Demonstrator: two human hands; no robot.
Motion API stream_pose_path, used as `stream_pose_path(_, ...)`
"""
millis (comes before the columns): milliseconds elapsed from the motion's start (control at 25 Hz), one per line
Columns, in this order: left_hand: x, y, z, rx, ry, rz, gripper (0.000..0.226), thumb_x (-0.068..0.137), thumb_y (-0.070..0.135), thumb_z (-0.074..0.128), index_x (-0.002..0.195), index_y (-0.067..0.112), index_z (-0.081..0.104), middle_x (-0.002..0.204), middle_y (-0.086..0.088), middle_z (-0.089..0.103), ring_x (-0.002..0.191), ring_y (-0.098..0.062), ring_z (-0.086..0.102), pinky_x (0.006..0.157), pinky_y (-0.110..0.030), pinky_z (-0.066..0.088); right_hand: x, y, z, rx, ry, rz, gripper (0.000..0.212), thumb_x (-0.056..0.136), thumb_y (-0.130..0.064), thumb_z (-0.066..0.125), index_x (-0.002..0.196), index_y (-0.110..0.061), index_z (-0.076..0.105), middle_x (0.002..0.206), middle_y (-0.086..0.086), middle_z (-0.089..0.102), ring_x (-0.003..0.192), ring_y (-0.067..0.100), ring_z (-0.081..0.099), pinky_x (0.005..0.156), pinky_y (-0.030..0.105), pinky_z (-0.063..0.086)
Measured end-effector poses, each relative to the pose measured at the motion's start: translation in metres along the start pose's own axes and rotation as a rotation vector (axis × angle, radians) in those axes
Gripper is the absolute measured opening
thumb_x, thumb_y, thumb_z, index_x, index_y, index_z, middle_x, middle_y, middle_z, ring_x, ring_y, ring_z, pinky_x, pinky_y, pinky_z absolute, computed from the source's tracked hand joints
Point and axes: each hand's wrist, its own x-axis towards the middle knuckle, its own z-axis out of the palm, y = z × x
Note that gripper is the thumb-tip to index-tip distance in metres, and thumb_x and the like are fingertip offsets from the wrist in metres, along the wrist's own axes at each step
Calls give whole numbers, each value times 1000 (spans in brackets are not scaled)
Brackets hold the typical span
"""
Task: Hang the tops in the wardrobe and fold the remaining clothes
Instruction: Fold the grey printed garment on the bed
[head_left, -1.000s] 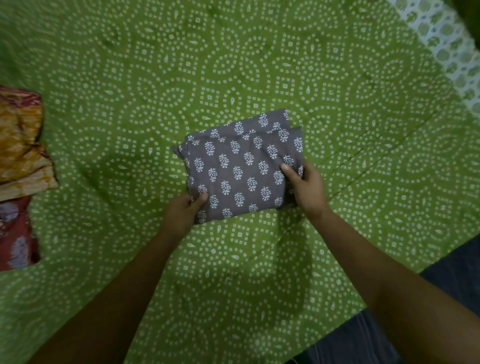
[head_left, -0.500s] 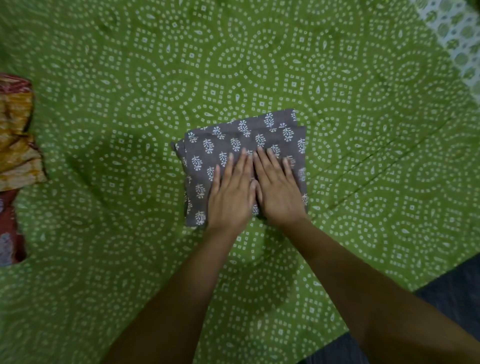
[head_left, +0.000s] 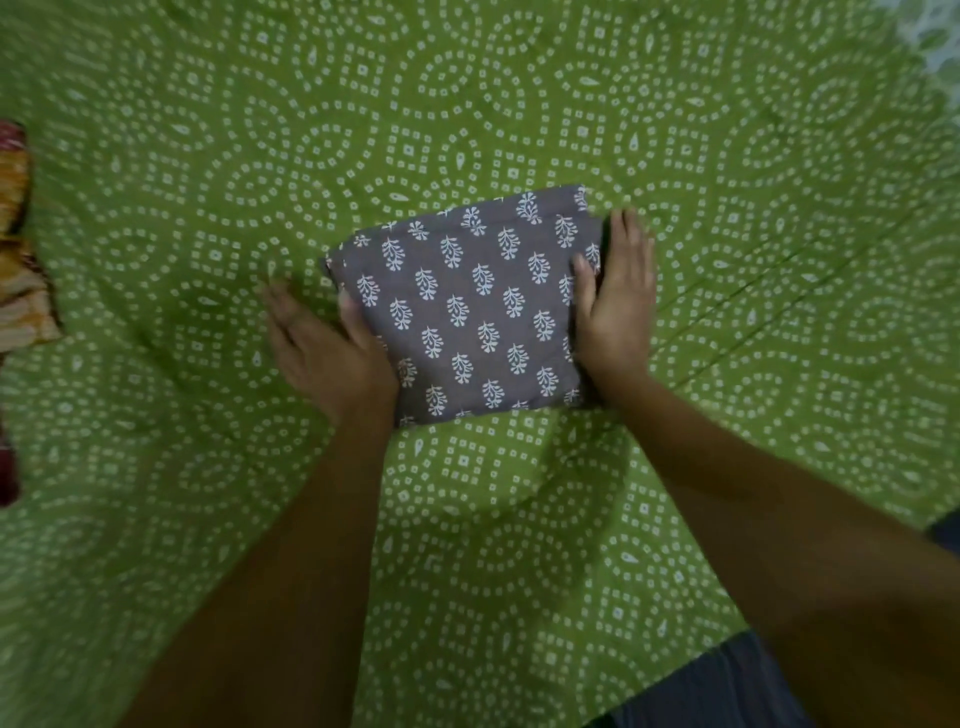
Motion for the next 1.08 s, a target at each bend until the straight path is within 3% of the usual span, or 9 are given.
stream_pose_path(80,-21,-9,-17,-146,82,-107,56,97,46,43,121,-2,58,119,-22,61,112,-37,56,96,-32,35,-35,4,-11,229,124,189,47,96,-40,50,128,-6,52,126,10,55,117,22,49,103,28,35)
stream_pose_path(120,-26,-4,-26,-208,-17,-199,53,95,48,48,110,0,63,108,-20,65,103,-36,60,90,-32,38,-43,3,-13,306,138,291,44,91,-45,55,116,-9,58,112,7,60,103,20,56,95,32,44)
stream_pose_path(240,-18,13,-28,-316,-587,-410,57,77,62,65,102,11,68,102,-2,69,92,-21,64,86,-29,48,-35,-14,-18,446,-224,464,52,73,-57,72,105,-17,67,100,-2,71,87,13,66,81,31,54)
stream_pose_path(400,16,39,-54,-605,-1120,-724,43,70,32,82,104,10,67,113,-14,68,91,-26,69,90,-44,53,-2,-45,-56,866,-627,765,39,80,-19,76,113,-3,65,96,11,73,73,22,71,64,38,60)
stream_pose_path(600,7,69,-178,-544,-1269,-688,23,81,22,72,95,5,66,67,-9,72,54,-18,69,43,-28,53,-31,-92,-173,821,-805,852,19,86,-13,67,101,-2,67,88,16,73,68,27,69,68,42,58)
stream_pose_path(760,-25,95,-298,-597,-1381,-616,9,90,11,58,85,5,62,57,-6,69,43,-13,64,37,-22,50,-91,-151,-292,864,-744,818,12,89,-12,61,93,-1,65,74,14,72,57,24,69,53,36,58)
stream_pose_path(840,-30,120,-362,-779,-1403,-573,11,78,11,69,87,6,63,62,-5,71,47,-14,65,39,-21,51,-116,-181,-363,912,-639,788,15,88,-16,63,94,-2,65,72,13,72,55,23,69,50,33,58)
stream_pose_path(920,-38,143,-406,-1150,-1396,-624,39,60,26,85,91,9,69,76,-4,73,60,-15,69,52,-24,57,-138,-201,-428,1032,-514,745,16,86,-18,65,94,-4,67,77,13,73,59,23,70,55,34,59)
stream_pose_path(1080,-77,205,-451,-1436,-1519,-618,78,88,72,32,121,8,63,124,-15,63,111,-37,61,95,-60,44,-184,-199,-524,1255,-304,620,16,84,-17,63,97,-7,68,84,11,74,67,23,71,65,40,58)
